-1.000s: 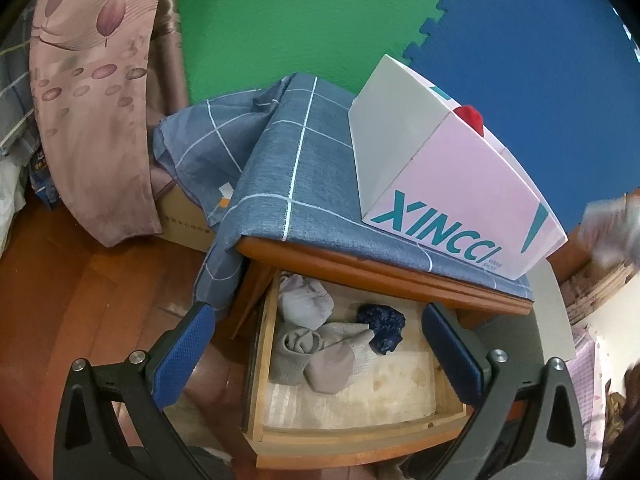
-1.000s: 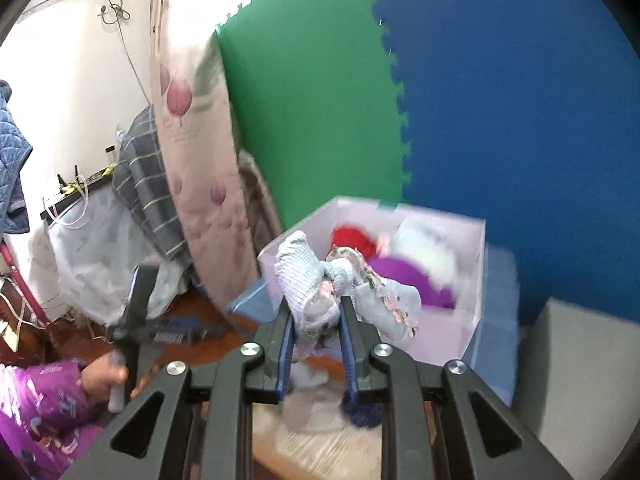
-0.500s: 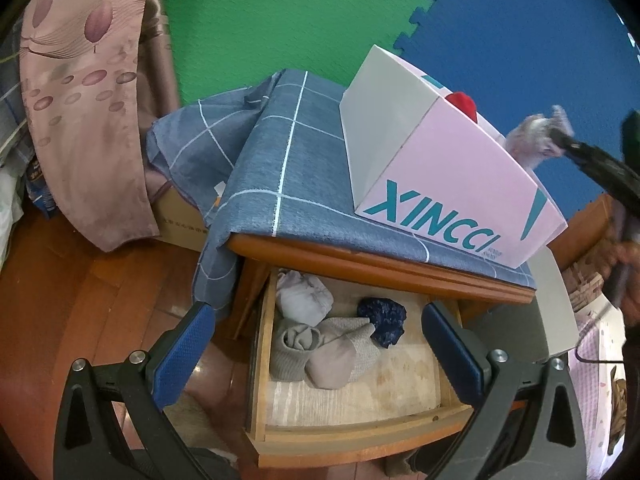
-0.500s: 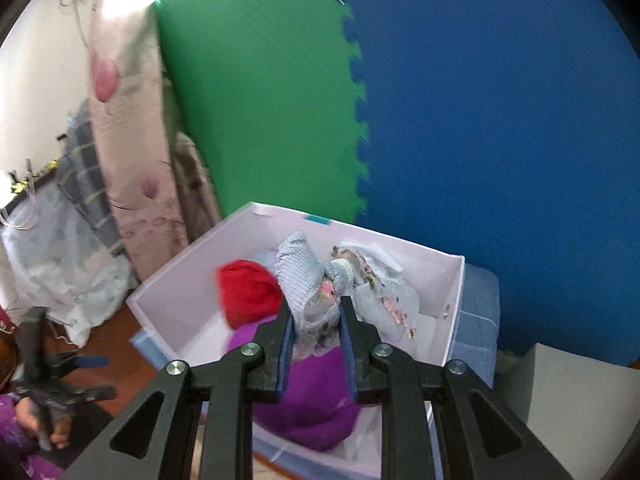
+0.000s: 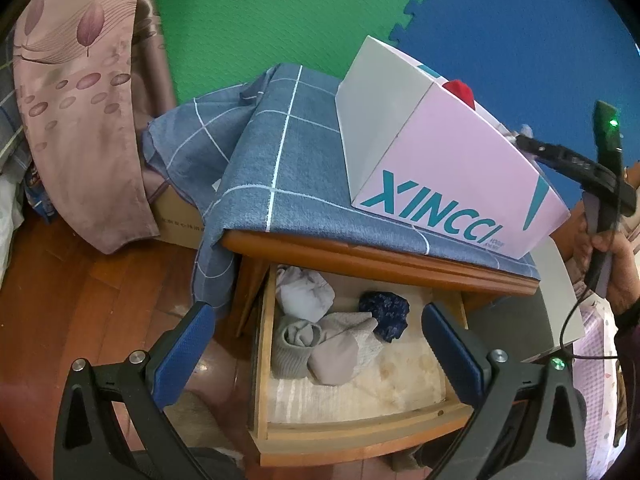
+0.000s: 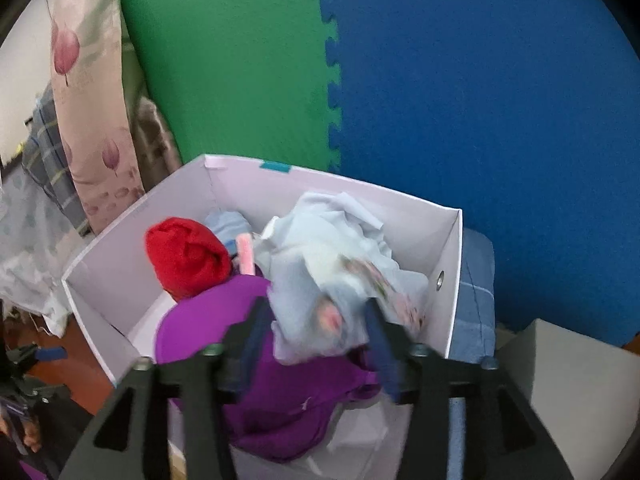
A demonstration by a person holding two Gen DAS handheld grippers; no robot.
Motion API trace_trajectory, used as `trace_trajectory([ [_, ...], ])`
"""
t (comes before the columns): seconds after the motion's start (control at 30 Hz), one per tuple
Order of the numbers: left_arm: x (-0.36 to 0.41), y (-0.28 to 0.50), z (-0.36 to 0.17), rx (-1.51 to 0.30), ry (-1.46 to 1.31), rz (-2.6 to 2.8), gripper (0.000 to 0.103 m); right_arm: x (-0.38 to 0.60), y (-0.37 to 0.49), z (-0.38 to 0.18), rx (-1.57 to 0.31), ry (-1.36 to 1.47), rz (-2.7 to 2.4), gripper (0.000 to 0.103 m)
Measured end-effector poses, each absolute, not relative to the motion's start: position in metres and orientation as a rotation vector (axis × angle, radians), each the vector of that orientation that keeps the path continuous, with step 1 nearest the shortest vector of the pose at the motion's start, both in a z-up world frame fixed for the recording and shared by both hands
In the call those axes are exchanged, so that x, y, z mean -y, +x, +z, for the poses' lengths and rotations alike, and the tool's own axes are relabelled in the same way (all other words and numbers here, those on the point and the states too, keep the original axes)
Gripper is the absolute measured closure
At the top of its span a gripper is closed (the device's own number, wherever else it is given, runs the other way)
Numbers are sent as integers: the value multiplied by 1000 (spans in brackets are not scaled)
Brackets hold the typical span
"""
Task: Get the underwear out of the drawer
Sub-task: 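Carry the grey-white socks with the right gripper and drop into box, then lower the left tool into the drawer and grasp the hexagon-print underwear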
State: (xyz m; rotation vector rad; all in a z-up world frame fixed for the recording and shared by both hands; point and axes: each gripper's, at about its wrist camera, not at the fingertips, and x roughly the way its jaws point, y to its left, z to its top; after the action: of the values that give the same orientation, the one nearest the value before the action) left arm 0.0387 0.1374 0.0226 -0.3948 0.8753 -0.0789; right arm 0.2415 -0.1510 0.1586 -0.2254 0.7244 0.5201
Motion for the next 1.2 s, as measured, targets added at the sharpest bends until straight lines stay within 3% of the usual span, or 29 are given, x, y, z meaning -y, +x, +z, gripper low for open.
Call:
trace_trajectory([
  [0.3, -135, 40, 23, -885, -368, -82, 1, 201, 149, 181, -556, -4, 567, 36],
  [0.5, -126, 42, 19, -918, -329, -110, 1, 268, 92, 129, -604, 131, 489, 34],
  [0.63, -113, 47, 12, -958, -285, -137, 1, 326, 94, 91, -733, 441, 422, 34],
  [0.73, -94, 50, 3, -1014, -216, -167, 1, 354, 91, 90, -669, 569, 416, 34],
  [0.9, -45, 56, -21, -1121, -5, -239, 1, 374, 92, 80, -677, 720, 436, 34],
  [1.2, 64, 66, -80, -1177, 553, -357, 1, 389, 80, 85, -655, 696, 461, 34],
])
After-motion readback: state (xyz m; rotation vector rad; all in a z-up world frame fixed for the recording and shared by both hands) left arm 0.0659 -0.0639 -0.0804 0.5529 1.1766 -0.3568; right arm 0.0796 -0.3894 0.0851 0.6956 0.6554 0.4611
